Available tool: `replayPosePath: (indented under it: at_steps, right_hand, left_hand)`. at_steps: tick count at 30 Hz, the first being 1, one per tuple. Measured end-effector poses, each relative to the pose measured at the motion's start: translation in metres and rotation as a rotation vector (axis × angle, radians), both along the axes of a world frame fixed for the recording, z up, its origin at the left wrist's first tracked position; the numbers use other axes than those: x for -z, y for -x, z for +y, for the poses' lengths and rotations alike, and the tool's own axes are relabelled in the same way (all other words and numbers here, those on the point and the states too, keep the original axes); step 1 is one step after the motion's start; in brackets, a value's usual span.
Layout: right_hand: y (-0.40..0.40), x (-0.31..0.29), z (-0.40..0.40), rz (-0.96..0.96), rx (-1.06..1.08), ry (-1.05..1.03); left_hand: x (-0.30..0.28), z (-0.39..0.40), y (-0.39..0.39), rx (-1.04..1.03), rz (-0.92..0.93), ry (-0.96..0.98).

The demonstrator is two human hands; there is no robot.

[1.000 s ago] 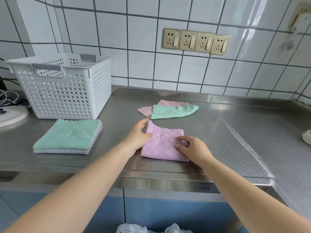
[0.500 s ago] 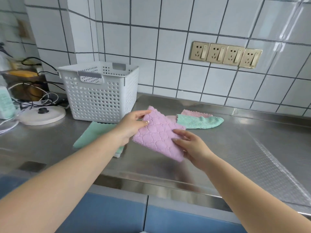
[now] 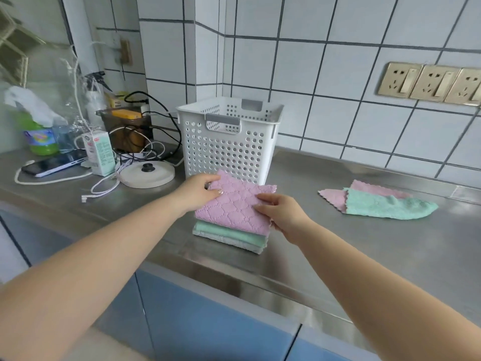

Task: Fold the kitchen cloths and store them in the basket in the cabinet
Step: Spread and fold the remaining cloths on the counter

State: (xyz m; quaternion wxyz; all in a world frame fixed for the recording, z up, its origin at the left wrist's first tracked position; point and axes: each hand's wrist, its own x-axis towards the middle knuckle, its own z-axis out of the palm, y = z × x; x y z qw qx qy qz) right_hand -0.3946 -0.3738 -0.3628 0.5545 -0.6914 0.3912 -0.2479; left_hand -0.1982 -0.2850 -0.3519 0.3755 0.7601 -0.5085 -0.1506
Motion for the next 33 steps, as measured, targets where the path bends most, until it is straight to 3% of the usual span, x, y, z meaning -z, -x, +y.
replayPosePath:
  at_steps: [6, 10, 16, 19, 22, 29, 31, 33]
  right_hand:
    - [-0.004, 0.012, -0.005, 0.054, 0.007, 0.029]
    - [-0.004, 0.017, -0.003, 0.145, 0.007, 0.202]
    - [-0.022, 0.010, -0.001, 0.467, 0.060, 0.758]
    - [-0.036, 0.017, 0.003, 0.624, -0.069, 0.827]
    - [-0.038, 0.028, 0.004, 0.741, -0.138, 0.821]
    - [-0.029, 0.037, -0.004, 0.759, -0.103, 0.684]
    - [-0.026, 0.037, -0.003, 0.682, -0.075, 0.694]
    - [-0.015, 0.034, -0.005, 0.512, 0.025, 0.786]
  left_hand:
    - [0.016, -0.006, -0.006, 0.001, -0.027, -0.053]
    - [0.023, -0.007, -0.006, 0.005, -0.106, -0.091]
    - [0.012, -0.014, 0.011, 0.085, -0.619, 0.053]
    - [0.021, -0.020, 0.024, 0.131, -0.713, -0.061]
    - [0.035, -0.020, 0.019, 0.165, -0.682, -0.228]
    - [0.038, -0.017, 0.009, 0.163, -0.556, -0.408]
    - [0.032, -0.016, 0.013, 0.152, -0.606, -0.376]
    - [0.024, -0.013, 0.021, 0.131, -0.699, -0.219]
